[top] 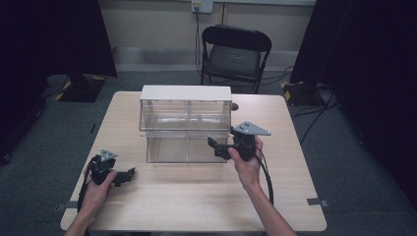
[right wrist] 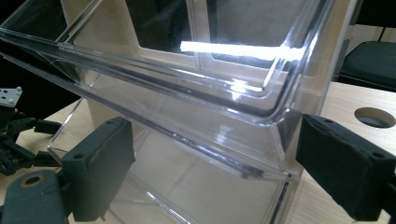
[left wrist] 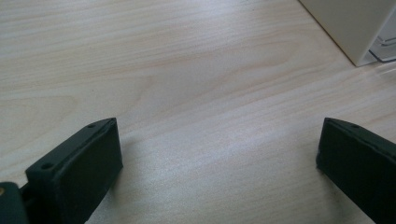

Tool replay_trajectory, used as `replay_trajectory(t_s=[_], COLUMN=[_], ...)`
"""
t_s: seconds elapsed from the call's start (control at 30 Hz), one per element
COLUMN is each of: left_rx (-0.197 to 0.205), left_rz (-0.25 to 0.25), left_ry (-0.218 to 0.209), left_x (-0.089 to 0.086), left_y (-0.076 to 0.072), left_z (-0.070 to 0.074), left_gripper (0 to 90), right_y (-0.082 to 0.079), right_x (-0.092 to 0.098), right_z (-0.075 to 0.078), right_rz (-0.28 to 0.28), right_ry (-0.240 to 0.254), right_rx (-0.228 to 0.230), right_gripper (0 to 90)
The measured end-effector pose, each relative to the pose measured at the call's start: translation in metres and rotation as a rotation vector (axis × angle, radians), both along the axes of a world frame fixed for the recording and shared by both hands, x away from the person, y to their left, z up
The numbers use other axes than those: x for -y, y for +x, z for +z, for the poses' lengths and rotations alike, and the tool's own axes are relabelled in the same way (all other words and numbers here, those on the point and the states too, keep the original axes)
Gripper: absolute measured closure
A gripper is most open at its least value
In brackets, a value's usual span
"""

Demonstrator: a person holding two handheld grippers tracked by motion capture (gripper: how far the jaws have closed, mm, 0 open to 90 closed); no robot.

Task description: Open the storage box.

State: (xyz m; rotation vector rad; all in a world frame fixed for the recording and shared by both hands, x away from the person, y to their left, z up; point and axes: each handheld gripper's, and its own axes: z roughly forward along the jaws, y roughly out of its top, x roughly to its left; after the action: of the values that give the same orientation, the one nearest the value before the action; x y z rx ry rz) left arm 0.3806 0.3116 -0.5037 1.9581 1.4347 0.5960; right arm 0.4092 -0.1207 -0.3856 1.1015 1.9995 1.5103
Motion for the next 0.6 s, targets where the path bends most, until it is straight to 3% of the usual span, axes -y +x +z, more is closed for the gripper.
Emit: replay_trajectory(t_s=[0.33,0.6], left_rx=[0.000,0.000], left_rz=[0.000,0.000], left_ry=[0.000,0.000], left_x=[0.0000,0.0000], left_y=[0.0000,0.0000], left_z=[0.0000,0.0000], left_gripper=[0.0,0.0], right_y=[-0.0008,-0.0043], right_x=[0.0003,0.0010], right_z=[0.0010,0.0049], right_rz=[0.002,0.001], right_ry=[-0.010,-0.037], right_rx=[-0.003,0.021], right_gripper=[11.3,14.0])
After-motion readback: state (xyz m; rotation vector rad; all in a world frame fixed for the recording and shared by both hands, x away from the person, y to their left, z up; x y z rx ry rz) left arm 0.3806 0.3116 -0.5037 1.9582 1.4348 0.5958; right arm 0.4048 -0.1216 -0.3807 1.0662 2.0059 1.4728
